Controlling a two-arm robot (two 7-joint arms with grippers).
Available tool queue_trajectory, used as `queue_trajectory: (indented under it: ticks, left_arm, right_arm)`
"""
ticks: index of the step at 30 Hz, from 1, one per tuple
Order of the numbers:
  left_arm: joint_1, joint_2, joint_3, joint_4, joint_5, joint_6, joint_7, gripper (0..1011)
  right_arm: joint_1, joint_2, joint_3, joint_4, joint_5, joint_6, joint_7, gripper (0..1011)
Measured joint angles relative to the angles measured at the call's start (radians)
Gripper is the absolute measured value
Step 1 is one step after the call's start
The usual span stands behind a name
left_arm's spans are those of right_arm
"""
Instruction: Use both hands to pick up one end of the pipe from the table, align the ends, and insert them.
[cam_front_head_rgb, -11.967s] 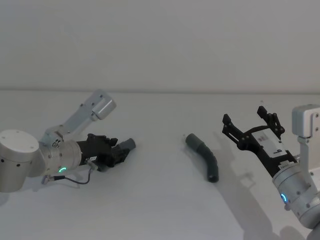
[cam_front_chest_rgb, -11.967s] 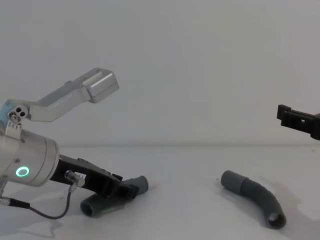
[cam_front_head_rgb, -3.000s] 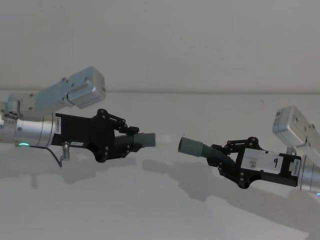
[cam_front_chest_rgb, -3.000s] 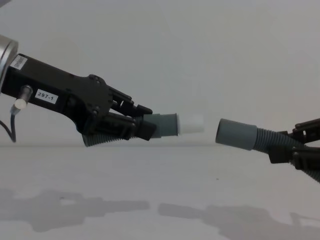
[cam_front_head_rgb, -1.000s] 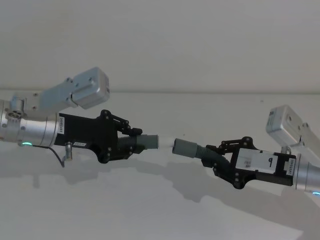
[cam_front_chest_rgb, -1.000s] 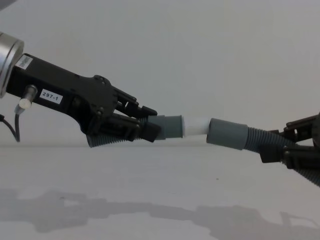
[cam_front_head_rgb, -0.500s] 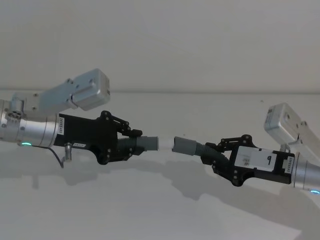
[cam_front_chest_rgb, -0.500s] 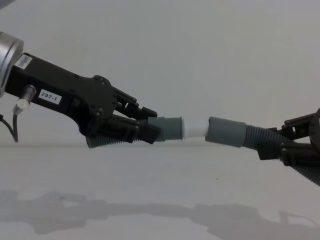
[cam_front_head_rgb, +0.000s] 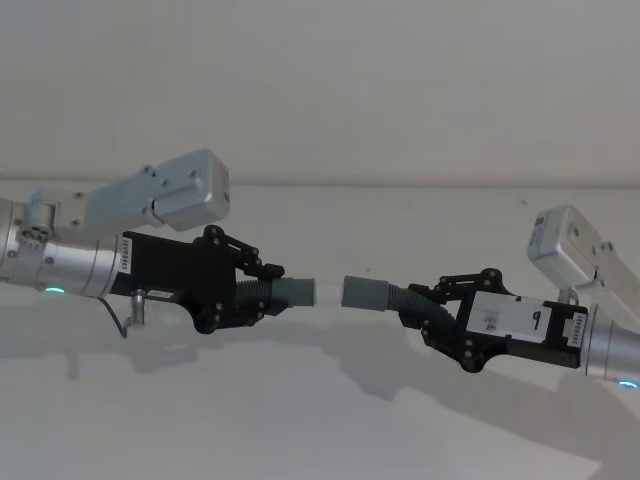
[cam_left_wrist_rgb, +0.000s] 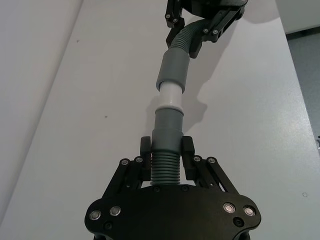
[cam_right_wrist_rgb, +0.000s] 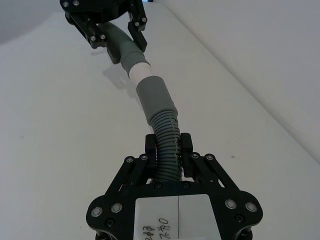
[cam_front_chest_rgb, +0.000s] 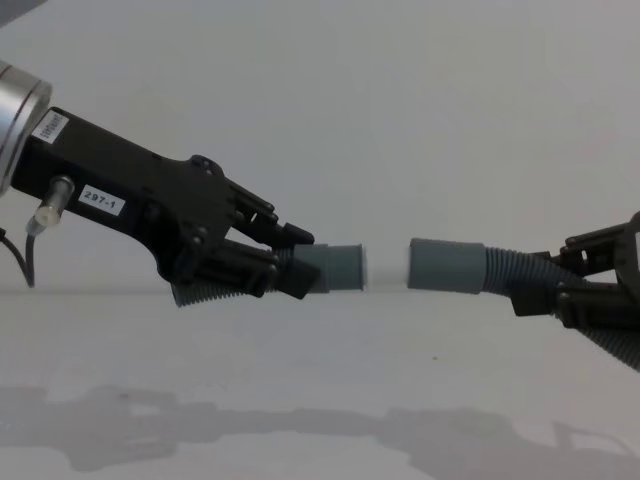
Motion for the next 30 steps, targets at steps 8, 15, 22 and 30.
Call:
queue_trajectory:
  ticks: [8, 15, 22, 30]
  left_arm:
    - [-0.011, 0.0, 0.014, -0.007, 0.01, 0.005, 0.008, 351]
    - [-0.015, 0.0, 0.019, -0.012, 0.01, 0.006, 0.014, 351]
    - [-0.016, 0.001, 0.021, -0.016, 0.007, 0.005, 0.018, 351]
    - [-0.017, 0.002, 0.022, -0.018, 0.004, 0.004, 0.021, 351]
  right_arm:
    - [0.002, 0.004, -0.01, -0.006, 0.007, -0.007, -0.001, 275]
    - [0.008, 0.005, -0.02, -0.006, 0.01, -0.013, 0.004, 275]
    - [0.017, 0.005, -0.03, -0.004, 0.011, -0.014, 0.008, 274]
    - [0.024, 0.004, -0.037, -0.001, 0.012, -0.014, 0.01, 274]
